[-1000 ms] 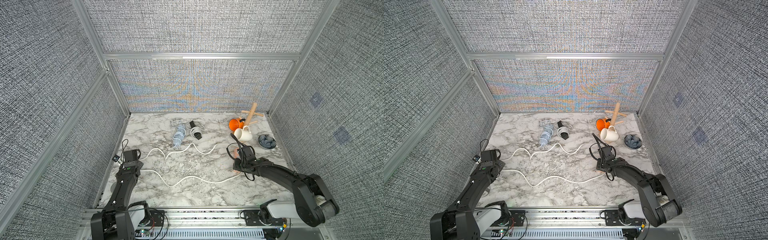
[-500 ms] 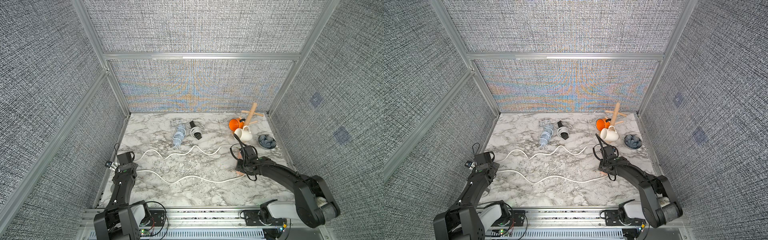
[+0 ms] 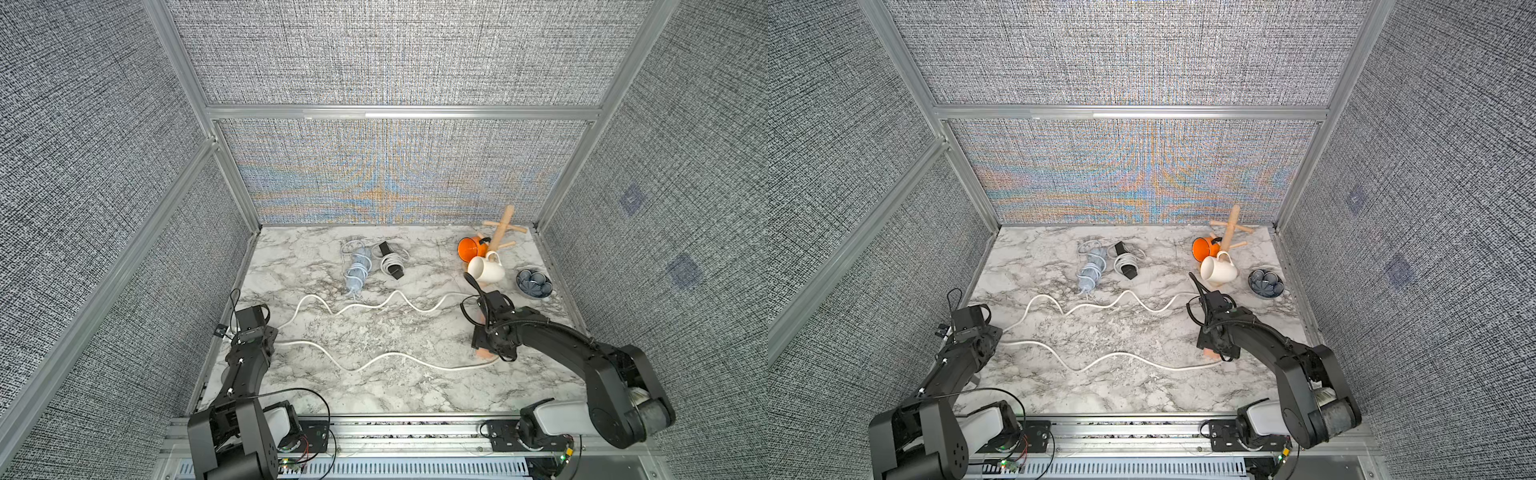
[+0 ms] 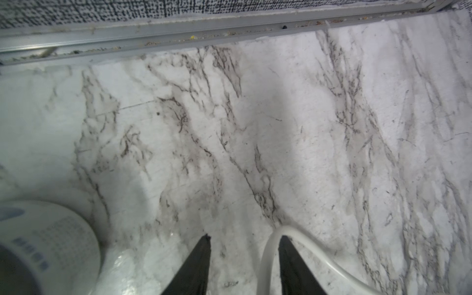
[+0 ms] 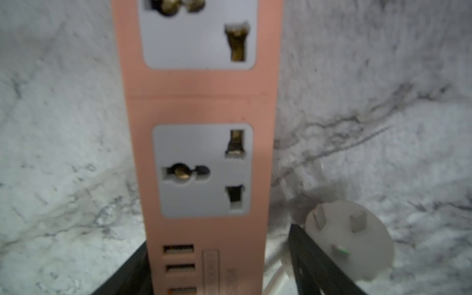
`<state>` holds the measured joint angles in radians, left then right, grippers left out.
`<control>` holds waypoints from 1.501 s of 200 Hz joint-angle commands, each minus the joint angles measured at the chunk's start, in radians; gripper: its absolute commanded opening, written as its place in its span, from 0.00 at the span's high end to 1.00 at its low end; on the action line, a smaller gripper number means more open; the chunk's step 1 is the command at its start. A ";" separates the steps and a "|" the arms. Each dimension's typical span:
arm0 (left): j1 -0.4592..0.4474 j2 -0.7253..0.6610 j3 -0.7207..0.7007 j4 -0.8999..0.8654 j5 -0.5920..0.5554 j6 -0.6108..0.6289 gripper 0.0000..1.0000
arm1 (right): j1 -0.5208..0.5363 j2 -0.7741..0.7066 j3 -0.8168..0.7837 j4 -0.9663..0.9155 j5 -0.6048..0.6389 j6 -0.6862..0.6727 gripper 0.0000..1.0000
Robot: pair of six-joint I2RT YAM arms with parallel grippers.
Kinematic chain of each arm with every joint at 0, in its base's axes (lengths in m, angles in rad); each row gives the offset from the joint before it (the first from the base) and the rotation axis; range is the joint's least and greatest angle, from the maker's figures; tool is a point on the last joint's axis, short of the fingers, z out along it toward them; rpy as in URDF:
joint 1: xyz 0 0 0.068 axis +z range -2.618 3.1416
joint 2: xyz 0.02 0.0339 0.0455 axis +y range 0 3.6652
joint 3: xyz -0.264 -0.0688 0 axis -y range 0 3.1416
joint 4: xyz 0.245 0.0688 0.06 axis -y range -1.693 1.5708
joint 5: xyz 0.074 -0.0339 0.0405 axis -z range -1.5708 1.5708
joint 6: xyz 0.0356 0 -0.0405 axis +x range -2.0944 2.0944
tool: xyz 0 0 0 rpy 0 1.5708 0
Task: Unwrap the cord wrapped around the power strip
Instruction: Place the power strip at the center of the board.
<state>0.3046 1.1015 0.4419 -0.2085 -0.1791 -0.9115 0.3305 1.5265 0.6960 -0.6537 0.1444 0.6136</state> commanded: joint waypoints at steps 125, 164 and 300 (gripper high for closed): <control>-0.197 -0.109 0.255 -0.071 0.165 0.233 0.38 | 0.146 0.135 0.495 0.073 -0.038 -0.106 0.21; -0.388 0.118 0.351 -0.029 0.271 0.250 0.41 | 0.156 0.360 0.650 0.179 -0.047 -0.133 0.51; -0.636 0.401 0.504 0.000 0.271 0.348 0.43 | 0.253 0.520 0.543 0.182 -0.092 -0.126 0.58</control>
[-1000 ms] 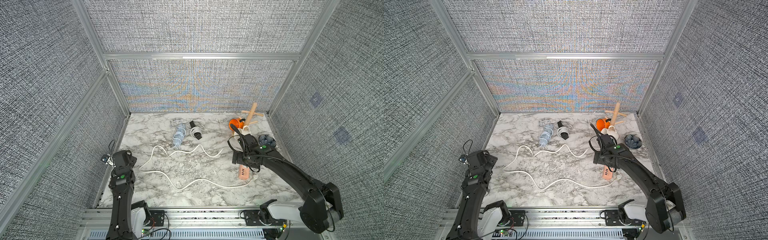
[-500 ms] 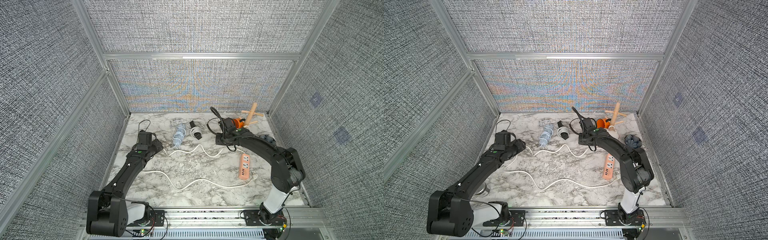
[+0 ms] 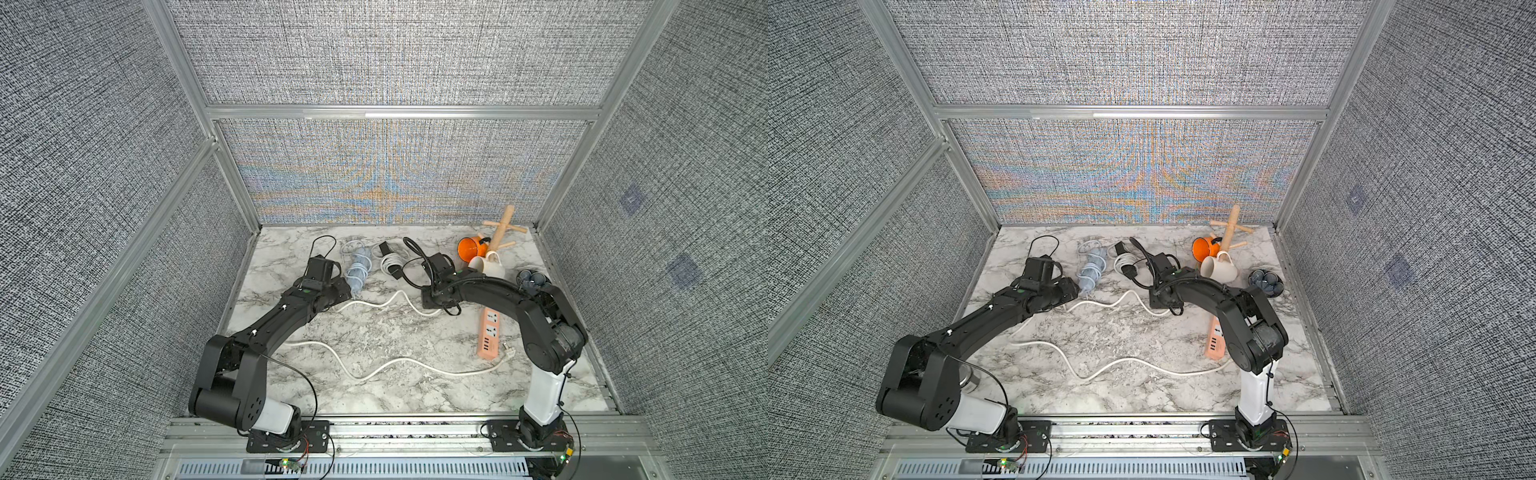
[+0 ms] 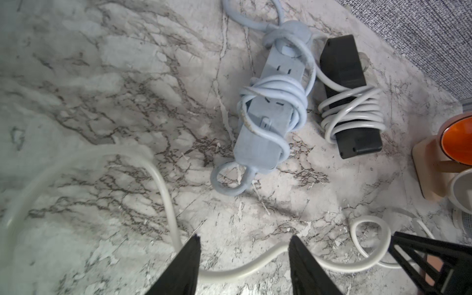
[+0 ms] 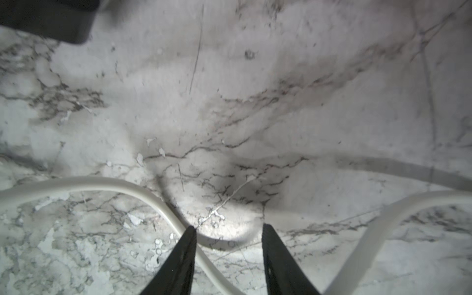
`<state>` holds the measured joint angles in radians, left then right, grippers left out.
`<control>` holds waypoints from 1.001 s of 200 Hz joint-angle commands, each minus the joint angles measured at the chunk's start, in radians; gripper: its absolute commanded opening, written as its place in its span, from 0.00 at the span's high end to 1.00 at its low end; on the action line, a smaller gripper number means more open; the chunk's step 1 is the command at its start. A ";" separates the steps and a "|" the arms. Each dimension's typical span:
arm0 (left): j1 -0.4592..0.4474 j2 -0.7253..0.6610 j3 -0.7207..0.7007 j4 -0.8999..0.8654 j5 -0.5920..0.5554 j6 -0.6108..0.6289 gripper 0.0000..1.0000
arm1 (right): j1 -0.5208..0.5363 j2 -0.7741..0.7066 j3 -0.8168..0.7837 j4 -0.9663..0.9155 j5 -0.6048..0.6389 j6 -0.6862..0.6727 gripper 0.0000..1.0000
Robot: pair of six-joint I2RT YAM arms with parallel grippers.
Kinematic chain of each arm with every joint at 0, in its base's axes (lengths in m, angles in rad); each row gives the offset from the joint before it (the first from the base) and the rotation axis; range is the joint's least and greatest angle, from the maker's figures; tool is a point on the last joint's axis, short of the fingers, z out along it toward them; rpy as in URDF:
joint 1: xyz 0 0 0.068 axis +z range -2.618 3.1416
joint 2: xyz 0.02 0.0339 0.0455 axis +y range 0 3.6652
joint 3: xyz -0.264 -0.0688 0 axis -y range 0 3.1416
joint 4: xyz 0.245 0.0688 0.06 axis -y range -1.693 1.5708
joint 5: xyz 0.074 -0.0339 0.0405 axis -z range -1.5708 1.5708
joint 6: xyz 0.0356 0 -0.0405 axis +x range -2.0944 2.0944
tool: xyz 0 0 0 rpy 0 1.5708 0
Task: Unwrap the cord wrapped around the power strip
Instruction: Place the power strip at the center of the board.
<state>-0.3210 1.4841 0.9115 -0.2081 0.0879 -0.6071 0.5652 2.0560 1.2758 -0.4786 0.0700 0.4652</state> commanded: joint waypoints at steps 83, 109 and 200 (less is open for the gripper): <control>-0.016 0.061 0.056 0.044 -0.002 -0.003 0.43 | 0.166 -0.117 -0.290 0.044 -0.179 0.149 0.62; -0.016 0.065 0.013 0.059 -0.018 -0.049 0.44 | 0.222 -0.165 -0.348 0.050 -0.222 0.199 0.62; -0.015 0.152 -0.027 0.064 -0.103 -0.088 0.46 | 0.158 -0.494 -0.440 -0.110 -0.136 0.298 0.42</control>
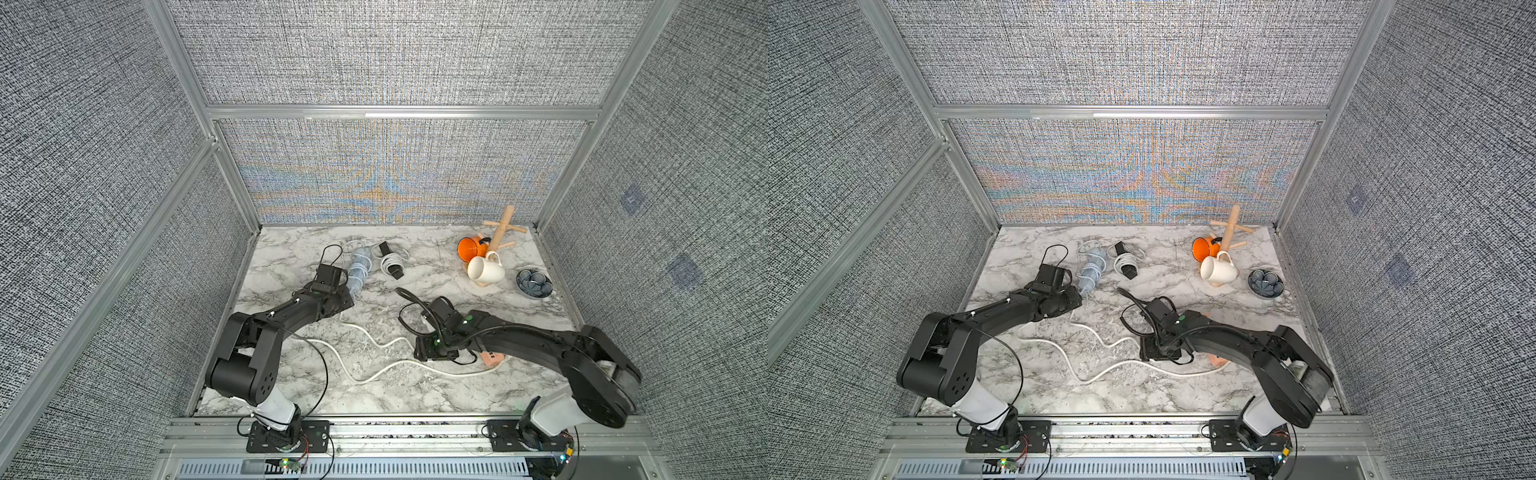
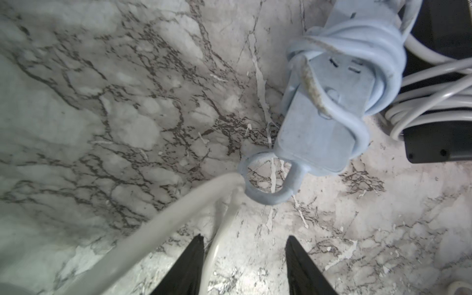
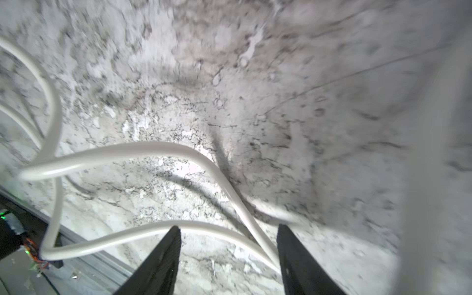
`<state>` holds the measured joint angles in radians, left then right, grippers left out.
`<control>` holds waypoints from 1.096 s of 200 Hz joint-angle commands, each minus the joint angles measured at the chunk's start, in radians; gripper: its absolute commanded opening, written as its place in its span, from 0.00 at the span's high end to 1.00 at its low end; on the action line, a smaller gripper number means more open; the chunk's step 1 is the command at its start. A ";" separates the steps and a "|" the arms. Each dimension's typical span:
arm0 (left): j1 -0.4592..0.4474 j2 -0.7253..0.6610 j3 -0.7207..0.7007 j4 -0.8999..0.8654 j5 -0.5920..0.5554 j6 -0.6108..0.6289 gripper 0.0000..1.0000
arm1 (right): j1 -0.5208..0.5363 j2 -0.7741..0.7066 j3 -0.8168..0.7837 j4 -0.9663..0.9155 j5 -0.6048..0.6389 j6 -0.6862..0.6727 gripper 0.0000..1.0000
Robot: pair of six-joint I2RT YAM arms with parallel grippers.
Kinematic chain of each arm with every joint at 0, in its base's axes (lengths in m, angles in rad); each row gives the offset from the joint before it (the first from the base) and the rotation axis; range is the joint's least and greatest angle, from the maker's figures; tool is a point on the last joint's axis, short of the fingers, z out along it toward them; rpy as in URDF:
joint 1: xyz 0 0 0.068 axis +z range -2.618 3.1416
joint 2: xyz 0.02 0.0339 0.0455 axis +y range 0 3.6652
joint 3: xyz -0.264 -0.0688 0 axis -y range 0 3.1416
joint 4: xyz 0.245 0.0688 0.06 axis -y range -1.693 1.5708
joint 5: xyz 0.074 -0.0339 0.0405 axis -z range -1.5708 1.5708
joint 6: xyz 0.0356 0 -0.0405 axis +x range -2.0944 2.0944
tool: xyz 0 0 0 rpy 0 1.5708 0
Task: Unwrap the cord wrapped around the power strip
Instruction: Place the power strip at the center of the board.
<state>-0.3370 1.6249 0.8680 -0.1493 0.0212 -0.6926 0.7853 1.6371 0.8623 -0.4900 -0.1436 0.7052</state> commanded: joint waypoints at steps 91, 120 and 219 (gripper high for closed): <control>0.018 0.107 0.035 0.010 -0.070 0.011 0.49 | -0.309 -0.346 -0.269 -0.116 0.157 0.137 0.67; 0.019 0.073 0.028 0.001 -0.113 0.021 0.50 | -0.358 -0.343 -0.296 -0.116 0.167 0.117 0.69; 0.165 0.071 -0.057 0.043 -0.038 -0.018 0.51 | -0.615 -0.263 -0.253 -0.061 0.366 -0.080 0.76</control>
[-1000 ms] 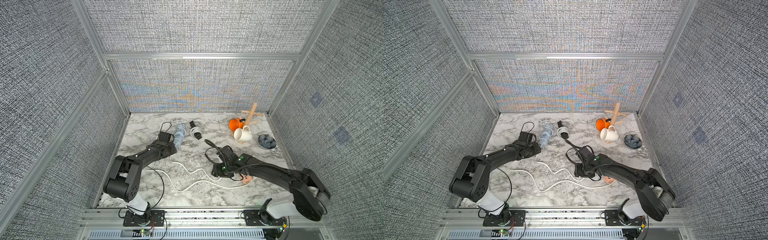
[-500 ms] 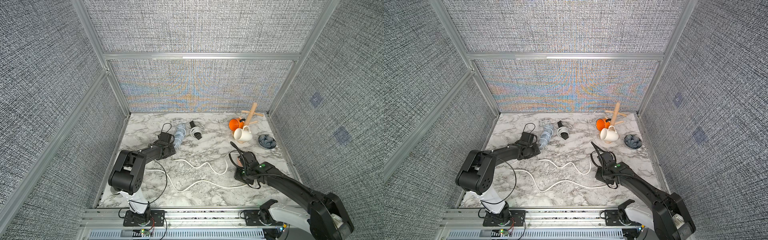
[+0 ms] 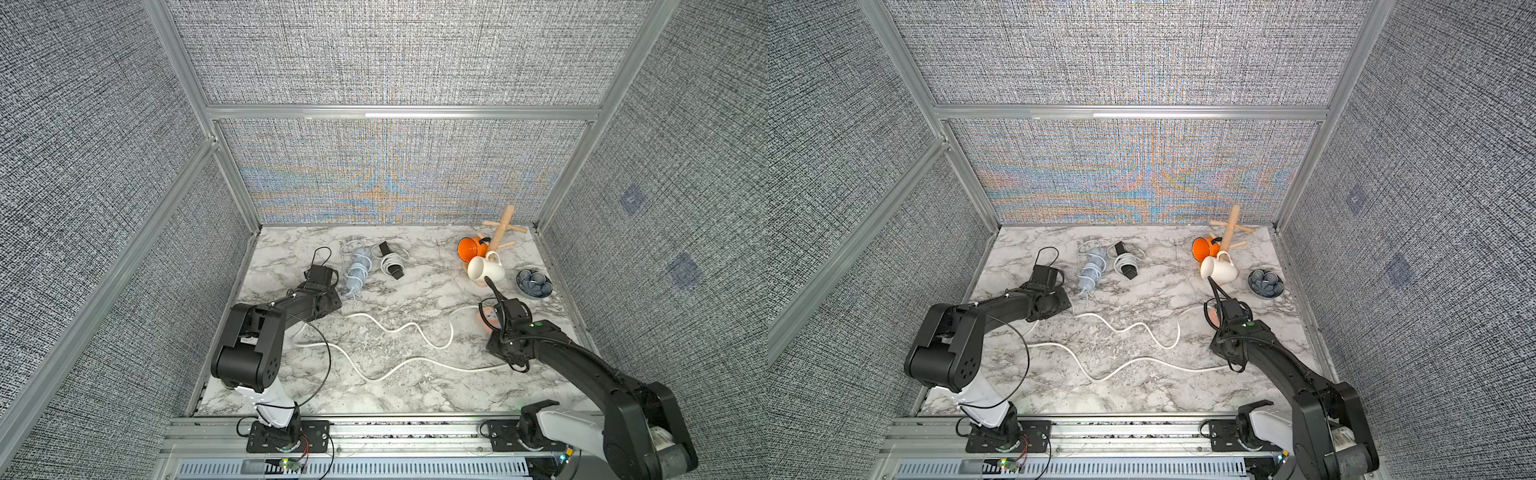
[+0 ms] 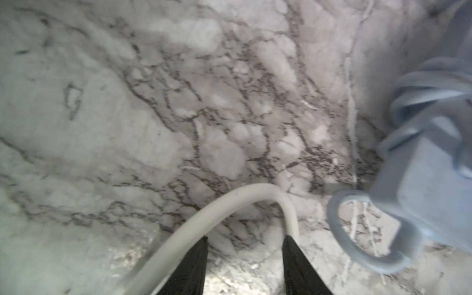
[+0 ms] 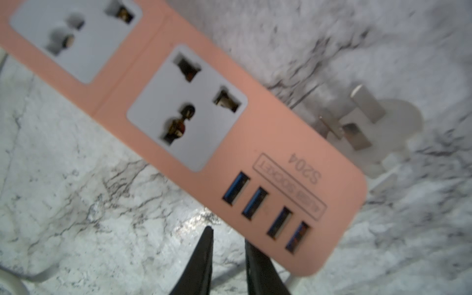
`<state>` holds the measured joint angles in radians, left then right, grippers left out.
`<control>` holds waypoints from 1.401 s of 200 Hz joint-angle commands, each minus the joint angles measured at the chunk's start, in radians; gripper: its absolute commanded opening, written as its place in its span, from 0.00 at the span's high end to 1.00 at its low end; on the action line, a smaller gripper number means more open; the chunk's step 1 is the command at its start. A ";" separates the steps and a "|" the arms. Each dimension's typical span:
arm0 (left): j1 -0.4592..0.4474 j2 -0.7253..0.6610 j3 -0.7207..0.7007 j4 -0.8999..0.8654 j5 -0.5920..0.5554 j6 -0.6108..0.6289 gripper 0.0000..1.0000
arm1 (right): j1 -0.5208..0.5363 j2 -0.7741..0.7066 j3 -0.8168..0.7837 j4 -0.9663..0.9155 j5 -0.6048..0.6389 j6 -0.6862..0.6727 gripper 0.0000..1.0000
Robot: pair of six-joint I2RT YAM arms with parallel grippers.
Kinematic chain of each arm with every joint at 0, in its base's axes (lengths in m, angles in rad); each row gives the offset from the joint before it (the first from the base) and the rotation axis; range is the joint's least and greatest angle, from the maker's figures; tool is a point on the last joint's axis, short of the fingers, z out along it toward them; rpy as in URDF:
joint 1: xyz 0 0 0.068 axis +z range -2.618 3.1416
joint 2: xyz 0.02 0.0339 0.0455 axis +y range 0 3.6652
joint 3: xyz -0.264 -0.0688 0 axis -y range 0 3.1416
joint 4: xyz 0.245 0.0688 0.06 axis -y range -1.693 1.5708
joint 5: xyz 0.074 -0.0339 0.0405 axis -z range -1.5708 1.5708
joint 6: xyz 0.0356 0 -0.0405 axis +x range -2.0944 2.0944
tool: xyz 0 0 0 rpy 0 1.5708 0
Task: Unwrap the cord wrapped around the power strip
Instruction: Place the power strip at the center of the board.
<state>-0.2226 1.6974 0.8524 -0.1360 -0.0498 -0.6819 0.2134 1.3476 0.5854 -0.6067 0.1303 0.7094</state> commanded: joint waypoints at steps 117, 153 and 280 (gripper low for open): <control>0.149 -0.141 -0.090 -0.055 -0.062 -0.005 0.51 | 0.053 0.014 0.186 0.027 0.151 -0.185 0.67; 0.144 -0.218 -0.075 -0.102 -0.077 0.035 0.40 | 0.174 0.089 0.286 0.086 0.156 -0.186 0.62; -0.167 -0.122 0.097 -0.148 -0.004 0.091 0.39 | 0.271 0.617 0.612 0.265 0.054 -0.228 0.64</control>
<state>-0.3737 1.5185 0.9333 -0.3035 -0.0883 -0.6018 0.4828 1.9400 1.2129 -0.3866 0.2138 0.4877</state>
